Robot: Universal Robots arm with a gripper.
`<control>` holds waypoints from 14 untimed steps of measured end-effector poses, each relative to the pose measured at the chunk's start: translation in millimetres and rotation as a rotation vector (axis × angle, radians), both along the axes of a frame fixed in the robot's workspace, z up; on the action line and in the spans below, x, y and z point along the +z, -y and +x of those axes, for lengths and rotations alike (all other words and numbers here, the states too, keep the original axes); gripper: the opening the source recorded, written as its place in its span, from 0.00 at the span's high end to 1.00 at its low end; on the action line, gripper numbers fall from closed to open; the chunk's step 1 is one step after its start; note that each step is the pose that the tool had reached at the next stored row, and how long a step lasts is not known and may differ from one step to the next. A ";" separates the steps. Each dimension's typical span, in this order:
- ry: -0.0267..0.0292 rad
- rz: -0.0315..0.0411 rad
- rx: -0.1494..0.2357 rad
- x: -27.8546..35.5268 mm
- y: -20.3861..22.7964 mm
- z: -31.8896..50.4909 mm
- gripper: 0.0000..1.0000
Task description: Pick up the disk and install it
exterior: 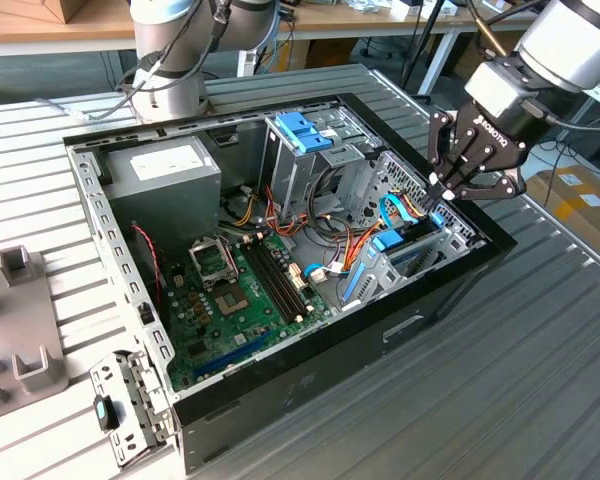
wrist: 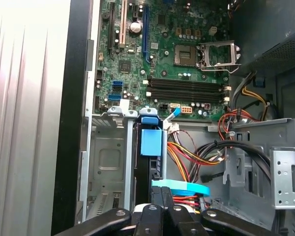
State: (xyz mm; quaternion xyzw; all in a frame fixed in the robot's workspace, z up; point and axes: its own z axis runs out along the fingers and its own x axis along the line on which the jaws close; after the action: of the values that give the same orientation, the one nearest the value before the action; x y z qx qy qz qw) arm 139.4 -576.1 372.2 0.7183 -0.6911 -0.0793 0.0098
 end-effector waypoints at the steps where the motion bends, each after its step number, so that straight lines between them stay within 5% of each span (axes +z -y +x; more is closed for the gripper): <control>1: -0.0009 -0.0001 0.000 0.9 0.0 2.7 0.89; 10: -0.0103 -0.0001 0.000 8.8 0.0 29.6 0.89; 14: -0.0131 -0.0001 0.000 9.8 0.0 33.6 0.89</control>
State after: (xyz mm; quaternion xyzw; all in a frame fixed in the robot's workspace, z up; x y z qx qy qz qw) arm 173.0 -576.1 382.0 0.7178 -0.6911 -0.0840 0.0143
